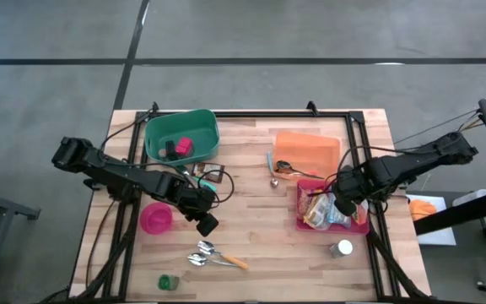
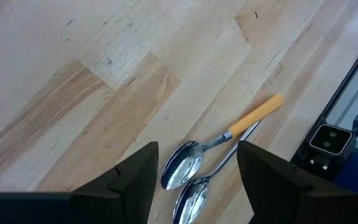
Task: Pick & Place Food Item
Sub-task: Put the orange noodle pack into the pink bin
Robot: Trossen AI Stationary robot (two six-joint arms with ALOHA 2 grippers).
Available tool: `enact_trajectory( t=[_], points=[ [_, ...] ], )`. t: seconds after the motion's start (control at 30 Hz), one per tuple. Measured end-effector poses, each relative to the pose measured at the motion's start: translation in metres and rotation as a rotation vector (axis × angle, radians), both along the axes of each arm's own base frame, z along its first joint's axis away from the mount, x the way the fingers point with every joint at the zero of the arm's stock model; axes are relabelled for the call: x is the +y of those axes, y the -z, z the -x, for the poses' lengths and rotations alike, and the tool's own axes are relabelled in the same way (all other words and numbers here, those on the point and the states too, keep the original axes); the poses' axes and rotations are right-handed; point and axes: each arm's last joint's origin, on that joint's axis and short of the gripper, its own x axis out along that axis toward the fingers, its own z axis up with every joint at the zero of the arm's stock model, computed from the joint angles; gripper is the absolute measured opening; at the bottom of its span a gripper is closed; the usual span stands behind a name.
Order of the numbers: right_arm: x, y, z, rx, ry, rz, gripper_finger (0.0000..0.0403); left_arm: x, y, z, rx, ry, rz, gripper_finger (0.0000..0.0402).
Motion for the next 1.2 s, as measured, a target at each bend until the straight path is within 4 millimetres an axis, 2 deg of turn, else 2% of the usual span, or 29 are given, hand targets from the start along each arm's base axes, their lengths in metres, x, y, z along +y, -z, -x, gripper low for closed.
enact_trajectory(
  t=[0.23,0.57,0.67,0.97,1.07,1.2],
  points=[
    [0.0,0.012,0.002,0.022,-0.005,0.0,0.0013,0.0,0.0,0.0,0.0,0.0,0.0,0.0219],
    [0.0,0.014,-0.001,0.009,-0.08,0.002,0.0016,0.0,0.0,0.0,0.0,0.0,0.0,0.0219],
    [0.0,0.014,-0.001,0.004,-0.084,0.001,0.0046,0.0,0.0,0.0,0.001,-0.003,0.001,0.0219],
    [0.002,0.013,-0.005,-0.043,-0.079,-0.019,0.0184,0.0,0.0,0.0,0.001,-0.003,0.001,0.0219],
    [0.002,0.005,-0.007,-0.066,-0.079,-0.02,0.0208,0.0,0.0,0.0,0.001,-0.003,0.001,0.0219],
    [0.0,-0.012,-0.008,-0.099,-0.061,0.053,0.0215,0.0,0.0,0.0,0.001,-0.002,0.001,0.0219]
  ],
)
